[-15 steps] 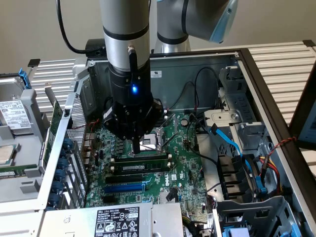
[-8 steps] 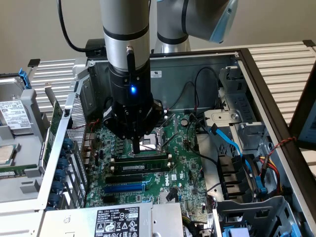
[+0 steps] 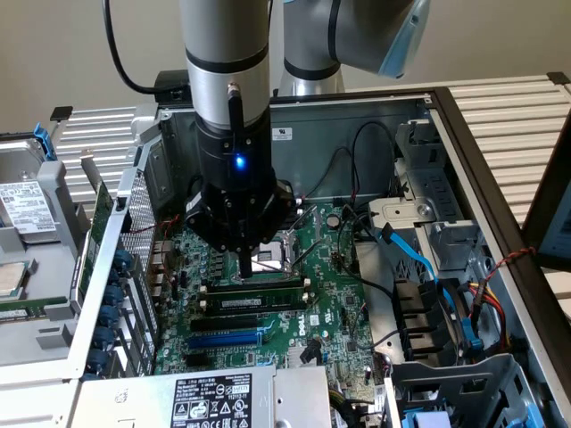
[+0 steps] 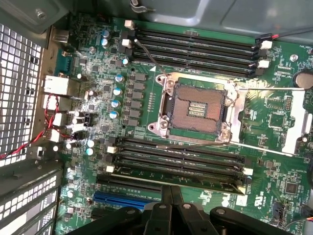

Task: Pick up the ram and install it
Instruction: 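Press down the ram until it locks into place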

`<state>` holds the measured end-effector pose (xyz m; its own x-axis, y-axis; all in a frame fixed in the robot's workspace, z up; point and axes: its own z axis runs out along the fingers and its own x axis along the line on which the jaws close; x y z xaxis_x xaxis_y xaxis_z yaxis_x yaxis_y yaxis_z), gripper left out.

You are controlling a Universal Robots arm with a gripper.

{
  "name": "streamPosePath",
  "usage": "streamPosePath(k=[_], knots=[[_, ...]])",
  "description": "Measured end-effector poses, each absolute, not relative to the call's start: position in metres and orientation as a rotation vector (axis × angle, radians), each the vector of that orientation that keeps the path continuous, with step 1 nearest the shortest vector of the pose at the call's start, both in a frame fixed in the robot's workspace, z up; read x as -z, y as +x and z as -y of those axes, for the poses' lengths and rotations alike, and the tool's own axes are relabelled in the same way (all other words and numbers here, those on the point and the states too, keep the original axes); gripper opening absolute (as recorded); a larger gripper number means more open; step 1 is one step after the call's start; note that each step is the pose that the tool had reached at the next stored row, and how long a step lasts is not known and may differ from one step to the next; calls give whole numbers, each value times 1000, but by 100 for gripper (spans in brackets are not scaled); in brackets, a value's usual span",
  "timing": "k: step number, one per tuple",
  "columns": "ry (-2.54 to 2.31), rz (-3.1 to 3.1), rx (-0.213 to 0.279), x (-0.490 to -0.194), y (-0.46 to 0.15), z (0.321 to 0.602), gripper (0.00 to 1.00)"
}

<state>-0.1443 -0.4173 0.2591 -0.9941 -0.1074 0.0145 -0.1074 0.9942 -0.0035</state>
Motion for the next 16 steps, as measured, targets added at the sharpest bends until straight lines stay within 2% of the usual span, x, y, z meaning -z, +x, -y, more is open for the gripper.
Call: streamPosePath(k=[16], knots=[[163,3111,-6,-248,-169,417,10]])
